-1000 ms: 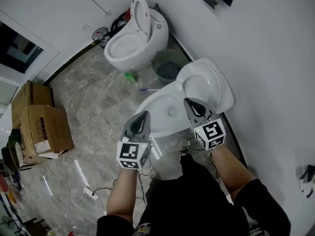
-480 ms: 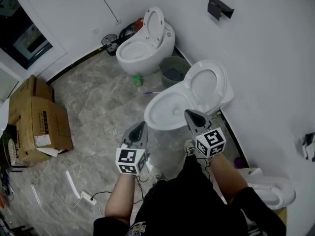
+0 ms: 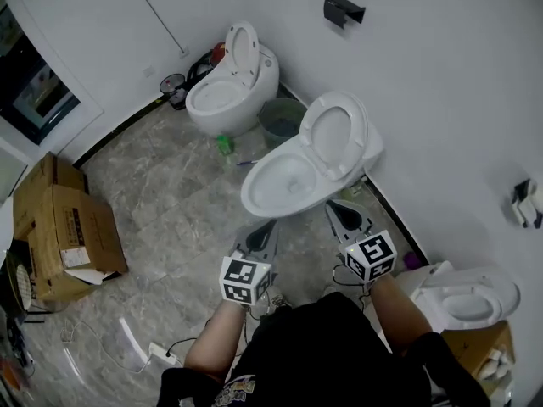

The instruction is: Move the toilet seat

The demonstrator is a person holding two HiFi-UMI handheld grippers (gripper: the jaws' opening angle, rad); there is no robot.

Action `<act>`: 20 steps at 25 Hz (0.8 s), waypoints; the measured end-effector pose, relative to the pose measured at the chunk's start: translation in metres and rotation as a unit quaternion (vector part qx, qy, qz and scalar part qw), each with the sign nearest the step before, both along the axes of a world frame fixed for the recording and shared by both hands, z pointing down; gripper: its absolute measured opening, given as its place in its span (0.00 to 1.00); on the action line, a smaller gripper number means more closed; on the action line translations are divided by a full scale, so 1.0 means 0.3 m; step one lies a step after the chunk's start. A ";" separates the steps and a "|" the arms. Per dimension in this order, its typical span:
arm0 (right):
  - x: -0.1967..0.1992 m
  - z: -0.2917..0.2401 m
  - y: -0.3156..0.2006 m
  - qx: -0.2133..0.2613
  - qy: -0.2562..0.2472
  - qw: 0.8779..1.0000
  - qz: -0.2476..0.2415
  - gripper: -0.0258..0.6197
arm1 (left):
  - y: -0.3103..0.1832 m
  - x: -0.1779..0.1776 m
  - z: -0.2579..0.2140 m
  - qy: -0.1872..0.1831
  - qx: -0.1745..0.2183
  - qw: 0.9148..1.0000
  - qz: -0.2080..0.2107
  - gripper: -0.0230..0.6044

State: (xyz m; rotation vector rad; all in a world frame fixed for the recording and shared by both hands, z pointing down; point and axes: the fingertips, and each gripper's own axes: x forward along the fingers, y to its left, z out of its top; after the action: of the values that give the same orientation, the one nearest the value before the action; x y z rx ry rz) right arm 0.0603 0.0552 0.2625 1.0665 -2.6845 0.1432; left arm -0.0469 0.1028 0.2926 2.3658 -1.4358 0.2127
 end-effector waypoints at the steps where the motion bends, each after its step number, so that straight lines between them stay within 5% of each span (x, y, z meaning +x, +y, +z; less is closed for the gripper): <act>1: 0.039 0.001 0.016 -0.003 0.000 1.000 0.005 0.05 | 0.016 0.046 0.004 -0.002 -0.005 1.000 0.012 0.05; 7: 0.246 0.006 0.105 -0.017 -0.006 1.000 0.013 0.05 | 0.066 0.277 -0.010 -0.007 -0.007 0.999 0.031 0.05; 13: 0.417 0.012 0.182 -0.023 -0.027 0.999 0.010 0.05 | 0.129 0.441 -0.011 0.026 -0.012 1.000 0.002 0.05; 20: 0.537 0.077 0.300 -0.032 -0.040 0.999 -0.008 0.05 | 0.251 0.571 0.030 0.000 -0.022 1.000 -0.012 0.05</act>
State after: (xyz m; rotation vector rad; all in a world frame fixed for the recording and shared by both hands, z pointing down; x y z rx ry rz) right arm 0.2213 0.1453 0.2856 1.0406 -2.7389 0.2710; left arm 0.1244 0.1781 0.3015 2.3112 -1.4444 0.2352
